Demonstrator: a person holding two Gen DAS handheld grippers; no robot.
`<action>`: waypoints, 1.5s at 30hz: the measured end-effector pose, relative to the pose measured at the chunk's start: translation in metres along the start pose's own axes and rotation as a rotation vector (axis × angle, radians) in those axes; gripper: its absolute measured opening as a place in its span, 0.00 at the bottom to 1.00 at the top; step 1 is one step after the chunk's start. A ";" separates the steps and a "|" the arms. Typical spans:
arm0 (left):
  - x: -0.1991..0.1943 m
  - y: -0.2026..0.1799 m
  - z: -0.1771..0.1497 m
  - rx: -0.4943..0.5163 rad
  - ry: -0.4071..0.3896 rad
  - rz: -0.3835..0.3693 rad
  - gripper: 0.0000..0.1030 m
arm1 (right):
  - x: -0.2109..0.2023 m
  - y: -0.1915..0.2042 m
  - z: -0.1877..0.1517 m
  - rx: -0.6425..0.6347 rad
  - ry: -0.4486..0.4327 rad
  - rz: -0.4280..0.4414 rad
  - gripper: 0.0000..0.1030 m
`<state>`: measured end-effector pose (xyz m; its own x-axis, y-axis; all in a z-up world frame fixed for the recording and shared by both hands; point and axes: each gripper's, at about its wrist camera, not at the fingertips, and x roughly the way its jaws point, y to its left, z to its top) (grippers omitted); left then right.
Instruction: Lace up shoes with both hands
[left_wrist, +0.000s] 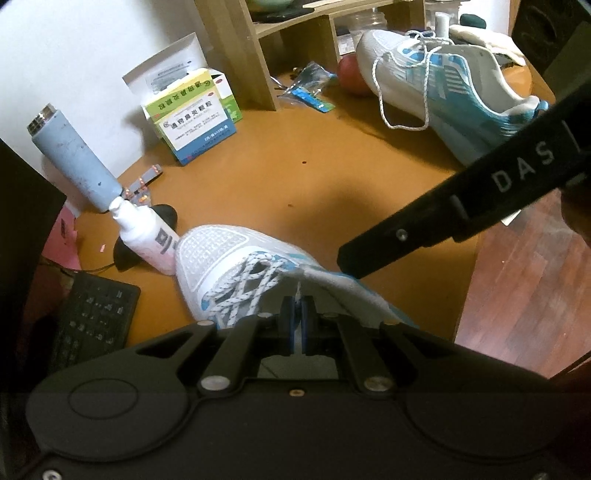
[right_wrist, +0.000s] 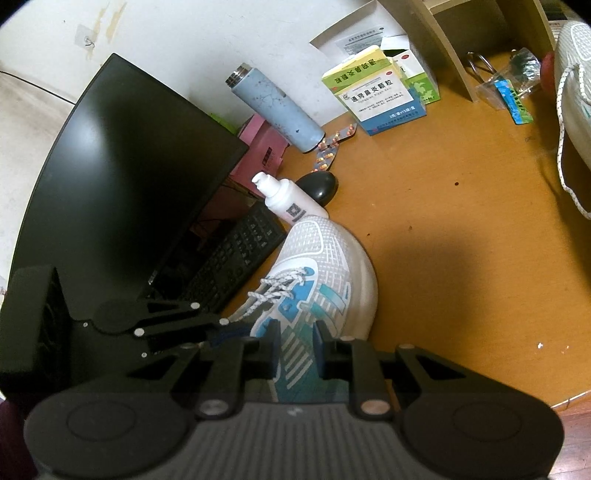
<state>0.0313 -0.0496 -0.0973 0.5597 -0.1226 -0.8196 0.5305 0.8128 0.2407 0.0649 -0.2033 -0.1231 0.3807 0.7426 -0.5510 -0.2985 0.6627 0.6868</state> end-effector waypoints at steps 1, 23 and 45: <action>-0.001 0.001 -0.001 -0.008 -0.004 -0.001 0.01 | 0.000 0.000 0.000 -0.001 0.000 0.001 0.20; 0.001 -0.005 0.005 0.024 -0.053 0.009 0.00 | 0.028 -0.017 0.018 0.171 0.000 0.069 0.18; -0.024 -0.014 -0.024 0.022 -0.033 0.080 0.02 | -0.032 -0.041 0.015 0.272 -0.181 0.053 0.02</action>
<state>-0.0053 -0.0444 -0.0935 0.6215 -0.0771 -0.7796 0.4967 0.8083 0.3161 0.0781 -0.2555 -0.1266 0.5280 0.7295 -0.4348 -0.0868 0.5557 0.8269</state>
